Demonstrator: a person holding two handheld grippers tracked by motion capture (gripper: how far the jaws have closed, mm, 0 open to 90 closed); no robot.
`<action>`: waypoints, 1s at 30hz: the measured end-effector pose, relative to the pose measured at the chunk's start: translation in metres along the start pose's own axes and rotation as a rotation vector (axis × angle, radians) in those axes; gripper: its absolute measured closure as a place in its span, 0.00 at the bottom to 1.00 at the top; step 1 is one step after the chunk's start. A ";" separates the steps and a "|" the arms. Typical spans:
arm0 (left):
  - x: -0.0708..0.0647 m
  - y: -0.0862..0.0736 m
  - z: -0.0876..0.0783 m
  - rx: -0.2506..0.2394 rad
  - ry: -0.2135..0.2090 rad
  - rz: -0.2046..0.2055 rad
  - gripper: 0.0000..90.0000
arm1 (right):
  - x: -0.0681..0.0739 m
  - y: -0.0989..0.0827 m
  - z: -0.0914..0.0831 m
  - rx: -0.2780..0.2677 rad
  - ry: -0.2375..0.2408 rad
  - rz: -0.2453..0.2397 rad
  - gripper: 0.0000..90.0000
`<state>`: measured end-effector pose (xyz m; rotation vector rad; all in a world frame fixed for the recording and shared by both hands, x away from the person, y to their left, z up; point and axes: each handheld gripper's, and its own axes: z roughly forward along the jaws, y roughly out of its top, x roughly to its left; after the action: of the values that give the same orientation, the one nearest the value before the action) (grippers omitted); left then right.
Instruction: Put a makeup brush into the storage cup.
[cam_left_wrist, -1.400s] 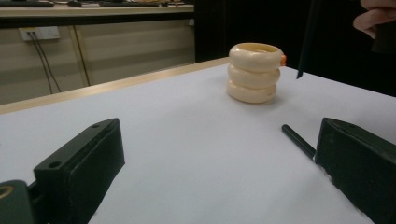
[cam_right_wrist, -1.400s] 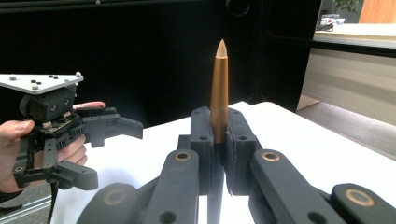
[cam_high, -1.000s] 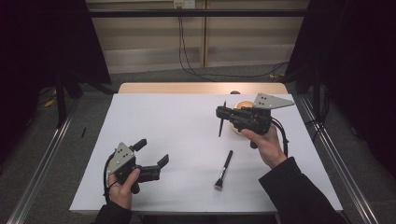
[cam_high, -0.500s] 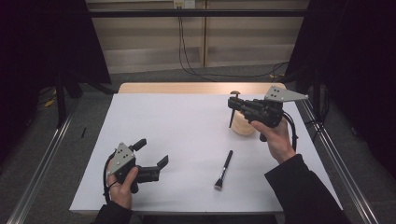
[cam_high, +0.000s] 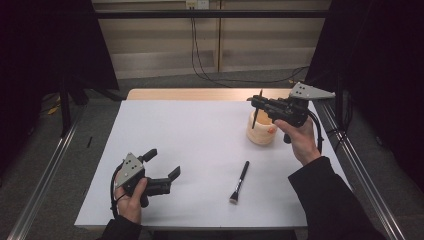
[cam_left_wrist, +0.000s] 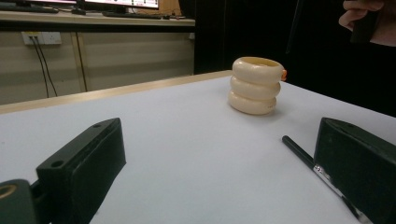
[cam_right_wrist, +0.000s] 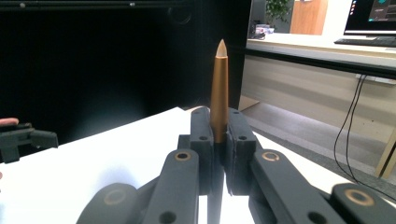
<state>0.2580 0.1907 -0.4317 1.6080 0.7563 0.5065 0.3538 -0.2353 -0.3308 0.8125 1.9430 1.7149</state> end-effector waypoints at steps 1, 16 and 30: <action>0.000 0.000 0.000 0.000 0.004 0.003 0.02 | -0.001 0.002 0.000 -0.007 -0.005 -0.002 0.93; -0.001 0.000 0.000 0.019 -0.015 0.023 0.02 | -0.029 0.009 -0.003 -0.032 -0.116 0.022 0.93; -0.004 0.001 0.001 0.009 -0.035 0.029 0.02 | -0.049 0.012 0.000 -0.023 -0.187 0.014 0.93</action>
<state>0.2561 0.1868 -0.4309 1.6340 0.7105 0.4949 0.3923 -0.2671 -0.3226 0.9442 1.7944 1.6034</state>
